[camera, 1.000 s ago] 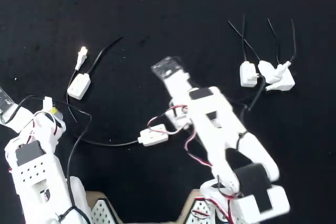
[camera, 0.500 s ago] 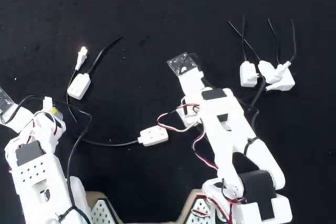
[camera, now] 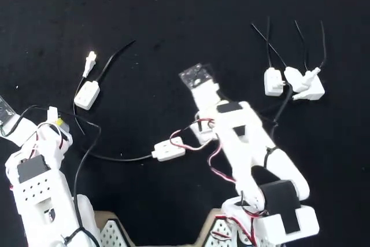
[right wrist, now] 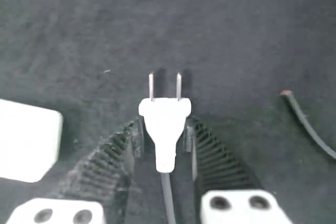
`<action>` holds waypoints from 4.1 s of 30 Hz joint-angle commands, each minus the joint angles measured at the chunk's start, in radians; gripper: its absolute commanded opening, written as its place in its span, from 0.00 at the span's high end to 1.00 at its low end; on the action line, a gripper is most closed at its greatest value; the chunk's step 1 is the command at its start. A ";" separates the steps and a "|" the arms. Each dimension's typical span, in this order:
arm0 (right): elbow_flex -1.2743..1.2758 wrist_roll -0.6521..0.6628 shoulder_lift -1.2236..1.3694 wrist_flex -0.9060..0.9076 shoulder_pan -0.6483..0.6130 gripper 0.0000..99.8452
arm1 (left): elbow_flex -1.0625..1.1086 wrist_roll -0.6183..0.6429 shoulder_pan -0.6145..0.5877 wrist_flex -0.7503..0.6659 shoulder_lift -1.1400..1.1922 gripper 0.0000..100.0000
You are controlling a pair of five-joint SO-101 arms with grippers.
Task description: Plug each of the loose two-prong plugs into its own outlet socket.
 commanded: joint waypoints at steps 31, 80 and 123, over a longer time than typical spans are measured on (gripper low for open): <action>0.058 0.120 -0.047 -0.077 0.002 0.89 | -0.067 0.009 0.013 0.002 -0.011 0.81; -0.122 0.129 -0.031 0.112 0.150 0.99 | -0.068 0.009 0.015 0.002 -0.011 0.81; 0.424 -0.204 -0.760 -0.258 -0.546 0.99 | -0.050 -0.060 0.513 0.009 -0.101 0.82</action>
